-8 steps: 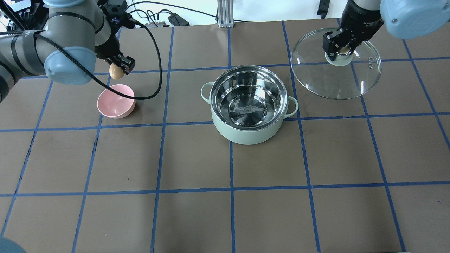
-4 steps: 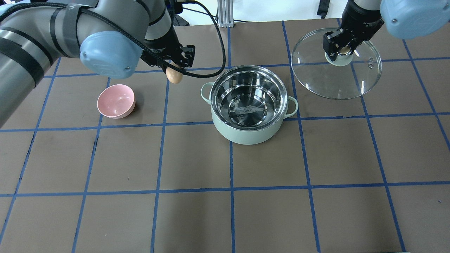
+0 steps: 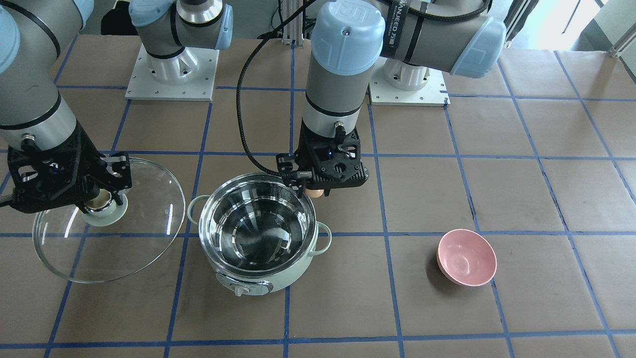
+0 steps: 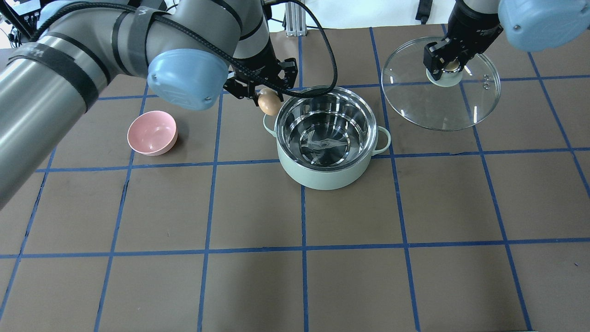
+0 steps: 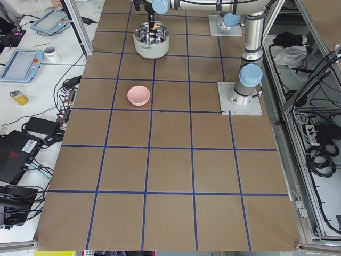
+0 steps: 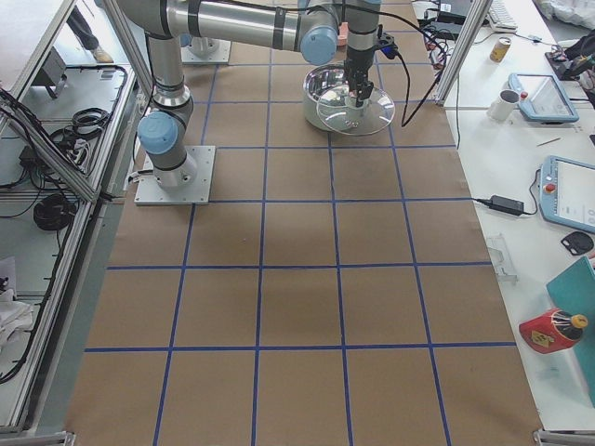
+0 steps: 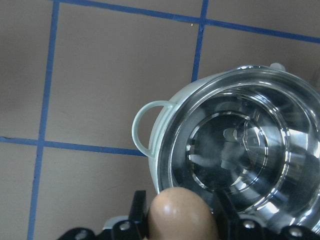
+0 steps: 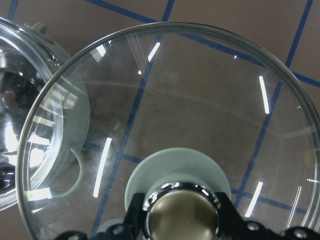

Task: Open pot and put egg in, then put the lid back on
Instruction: 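Lift the egg and carry it over the open pot with the left gripper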

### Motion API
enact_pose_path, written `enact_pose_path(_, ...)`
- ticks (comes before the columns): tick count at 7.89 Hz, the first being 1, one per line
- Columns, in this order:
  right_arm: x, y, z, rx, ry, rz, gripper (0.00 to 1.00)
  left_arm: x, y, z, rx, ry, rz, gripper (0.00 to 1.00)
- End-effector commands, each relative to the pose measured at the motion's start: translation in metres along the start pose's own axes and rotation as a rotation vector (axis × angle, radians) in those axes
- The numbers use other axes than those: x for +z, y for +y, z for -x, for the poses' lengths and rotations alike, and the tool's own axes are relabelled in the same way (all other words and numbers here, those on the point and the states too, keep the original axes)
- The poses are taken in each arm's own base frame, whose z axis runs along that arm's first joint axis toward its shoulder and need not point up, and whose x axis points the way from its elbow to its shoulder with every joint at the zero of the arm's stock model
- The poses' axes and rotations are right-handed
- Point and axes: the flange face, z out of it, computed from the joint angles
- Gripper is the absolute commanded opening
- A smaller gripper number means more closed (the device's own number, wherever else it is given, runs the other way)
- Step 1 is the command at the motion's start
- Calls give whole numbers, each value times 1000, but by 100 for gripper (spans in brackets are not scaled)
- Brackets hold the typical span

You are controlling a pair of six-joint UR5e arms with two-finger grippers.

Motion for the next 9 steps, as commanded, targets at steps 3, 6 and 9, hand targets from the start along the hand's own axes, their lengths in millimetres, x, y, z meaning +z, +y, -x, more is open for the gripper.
enact_pose_path(3, 0, 0, -1, -1, 1, 1, 0, 80, 10, -74, 156, -3, 34, 0)
enact_pose_path(6, 0, 0, -1, -1, 1, 1, 0, 125, 4, -82, 190, -15, 57, 0)
enact_pose_path(9, 2, 0, -1, -53, 3, 2, 0, 142, 3, -85, 185, -17, 61, 0)
